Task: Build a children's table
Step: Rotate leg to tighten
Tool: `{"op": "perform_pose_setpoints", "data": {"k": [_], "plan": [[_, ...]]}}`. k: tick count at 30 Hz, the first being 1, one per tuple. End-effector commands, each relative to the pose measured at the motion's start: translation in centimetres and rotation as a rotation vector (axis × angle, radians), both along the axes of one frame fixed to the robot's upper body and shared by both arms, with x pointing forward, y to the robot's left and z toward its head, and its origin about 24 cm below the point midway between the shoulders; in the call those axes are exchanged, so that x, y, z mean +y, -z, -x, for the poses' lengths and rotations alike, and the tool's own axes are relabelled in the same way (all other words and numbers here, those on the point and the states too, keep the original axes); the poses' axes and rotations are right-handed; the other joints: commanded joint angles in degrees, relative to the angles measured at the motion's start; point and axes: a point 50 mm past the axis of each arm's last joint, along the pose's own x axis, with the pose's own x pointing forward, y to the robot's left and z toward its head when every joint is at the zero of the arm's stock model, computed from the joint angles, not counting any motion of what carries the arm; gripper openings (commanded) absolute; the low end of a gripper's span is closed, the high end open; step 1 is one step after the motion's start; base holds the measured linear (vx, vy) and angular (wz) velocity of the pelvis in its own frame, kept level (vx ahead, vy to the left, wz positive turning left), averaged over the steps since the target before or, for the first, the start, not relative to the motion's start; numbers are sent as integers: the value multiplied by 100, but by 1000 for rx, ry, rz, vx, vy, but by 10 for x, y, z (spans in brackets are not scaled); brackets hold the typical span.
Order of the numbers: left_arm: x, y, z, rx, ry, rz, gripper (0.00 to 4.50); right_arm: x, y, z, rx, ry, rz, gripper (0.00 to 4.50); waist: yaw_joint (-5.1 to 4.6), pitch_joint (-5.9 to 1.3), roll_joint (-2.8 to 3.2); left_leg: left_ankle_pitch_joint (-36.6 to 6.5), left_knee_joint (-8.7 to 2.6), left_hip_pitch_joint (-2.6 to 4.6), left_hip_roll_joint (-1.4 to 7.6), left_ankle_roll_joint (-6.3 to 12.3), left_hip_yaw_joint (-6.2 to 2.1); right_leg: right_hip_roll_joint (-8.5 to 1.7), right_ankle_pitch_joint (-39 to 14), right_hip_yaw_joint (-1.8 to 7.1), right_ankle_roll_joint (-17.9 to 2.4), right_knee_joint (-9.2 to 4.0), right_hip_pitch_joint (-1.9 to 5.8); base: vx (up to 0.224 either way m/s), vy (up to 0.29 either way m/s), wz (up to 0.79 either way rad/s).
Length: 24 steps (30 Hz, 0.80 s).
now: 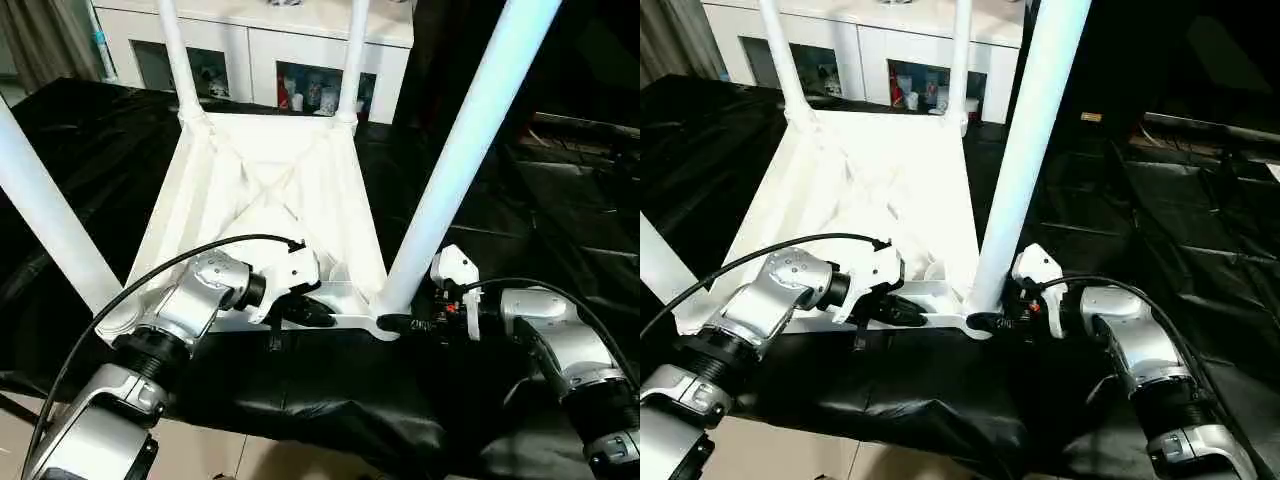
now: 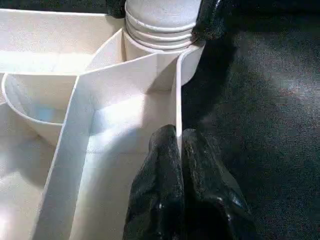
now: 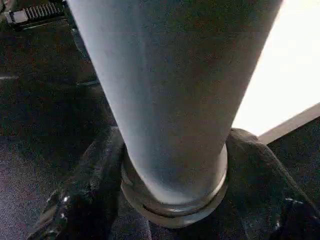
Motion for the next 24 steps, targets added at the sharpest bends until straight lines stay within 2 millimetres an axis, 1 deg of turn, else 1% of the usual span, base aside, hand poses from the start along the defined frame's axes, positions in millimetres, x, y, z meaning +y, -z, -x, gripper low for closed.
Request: {"op": "perform_pose_setpoints", "data": {"k": [1, 4, 5, 6, 7, 8, 9, 10, 11, 12, 13, 14, 15, 16, 17, 18, 19, 20, 21, 22, 23, 24], "plan": [[-6, 3, 6, 32, 31, 34, 0, -1, -1, -1, 6, 0, 4, 263, -21, -371, -82, -886, -350, 31, -21, 544, 110, -106, -941, 99, -1390, -235, 322, 0, 0, 0], [-5, 5, 6, 44, 26, 29, 0, 0, 1, 0, 17, 18, -17, 261, -17, -373, -84, -899, -350, 35, -21, 533, 110, -104, -978, 100, -1377, -236, 322, 0, 0, 0], [-4, 5, 6, 48, 21, 28, 0, 1, 3, 0, 23, 33, -28, 261, -15, -371, -77, -889, -351, 37, -20, 530, 111, -104, -965, 101, -1379, -237, 318, 0, 0, 0], [-5, 6, 5, 47, 7, 29, 0, 2, 5, -1, 22, 59, -38, 261, -14, -375, -82, -875, -349, 34, -23, 523, 110, -103, -951, 100, -1375, -232, 323, 0, 0, 0], [-6, 7, 3, 40, -25, 28, 0, 3, 7, -4, 7, 128, -50, 261, -23, -368, -71, -884, -351, 32, -24, 502, 114, -106, -971, 104, -1374, -234, 307, 0, 0, 0], [-7, 8, 1, 35, -48, 27, 0, 3, 9, -7, -4, 175, -55, 261, -41, -353, -72, -993, -368, 11, -35, 421, 101, -103, -1160, 94, -1324, -255, 314, 0, 0, 0], [-11, 10, -6, 2, -125, 31, 0, 4, 14, -13, -18, 286, -59, 261, -61, -341, -78, -1117, -379, 11, -36, 371, 100, -96, -1350, 87, -1271, -281, 304, 0, 0, 0], [-11, 10, -6, 2, -125, 31, 0, 4, 14, -13, -18, 286, -59, 261, -88, -335, -76, -1227, -377, 14, -42, 317, 105, -96, -1538, 88, -1214, -301, 282, -56, -6, -1], [-19, 12, -16, -40, -253, 35, 0, 9, 23, -19, -17, 452, -82, 261, -114, -327, -92, -1462, -385, 27, -54, 198, 90, -102, -1991, 78, -1080, -353, 279, -56, -6, -1], [-24, 14, -21, -51, -333, 36, 0, 13, 28, -22, -8, 552, -109, 261, -152, -327, -79, -1636, -376, 57, -69, 38, 75, -107, -2443, 77, -903, -399, 239, 0, 0, 0], [-25, 15, -22, -51, -341, 36, 0, 13, 28, -22, -7, 563, -112, 261, -152, -327, -79, -1636, -376, 57, -69, 38, 75, -107, -2443, 77, -903, -399, 239, 0, 0, 0], [-29, 16, -25, -48, -391, 41, 0, 16, 31, -24, -6, 641, -121, 261, -170, -346, -104, -1597, -379, 25, -82, 19, 64, -105, -2487, 74, -822, -400, 266, 0, 0, 0], [-32, 17, -26, -42, -419, 33, 0, 18, 33, -26, -10, 695, -112, 261, -164, -321, -82, -1666, -379, 53, -87, 58, 79, -95, -2599, 74, -777, -449, 214, 0, 0, 0], [-39, 19, -29, -39, -463, 16, 0, 23, 35, -30, -21, 791, -104, 260, -180, -319, -81, -1752, -376, 60, -96, 54, 74, -93, -2744, 66, -733, -468, 196, 0, 0, 0], [-40, 20, -30, -39, -474, 11, 0, 25, 35, -31, -25, 817, -101, 260, -194, -320, -80, -1791, -386, 44, -106, 26, 57, -87, -2868, 49, -660, -483, 203, 0, 0, 0], [-45, 21, -32, -45, -502, -3, 0, 30, 35, -35, -38, 882, -92, 260, -199, -322, -22, -1838, -397, 47, -104, 10, 42, -90, -2880, 42, -651, -481, 206, 0, 0, 0], [-45, 21, -32, -46, -504, -5, 0, 30, 35, -35, -40, 889, -92, 260, -226, -331, -31, -1886, -399, 47, -99, -8, 40, -82, -2811, 35, -639, -494, 195, 0, 0, 0], [-47, 21, -33, -58, -503, -22, 0, 36, 32, -38, -48, 913, -100, 260, -233, -334, -21, -1904, -403, 42, -107, -7, 35, -75, -2768, 29, -643, -492, 204, 0, 0, 0], [-48, 21, -33, -63, -500, -30, 0, 38, 32, -39, -50, 917, -105, 260, -243, -348, -26, -1907, -408, 35, -105, 11, 31, -72, -2627, 30, -663, -482, 220, 0, 0, 0], [-49, 21, -33, -74, -498, -34, 0, 42, 30, -41, -59, 915, -112, 260, -254, -347, -22, -1897, -417, 29, -96, 54, 31, -69, -2473, 30, -713, -480, 222, 0, 0, 0], [-50, 21, -34, -82, -498, -35, 0, 45, 28, -42, -66, 913, -116, 260, -261, -342, -21, -1918, -417, 27, -97, 68, 35, -67, -2430, 32, -739, -481, 214, 0, 0, 0], [-51, 21, -34, -88, -484, -35, 0, 49, 25, -43, -78, 898, -133, 260, -272, -345, -17, -1962, -416, 25, -98, 86, 36, -66, -2365, 32, -781, -479, 222, 0, 0, 0]]}}
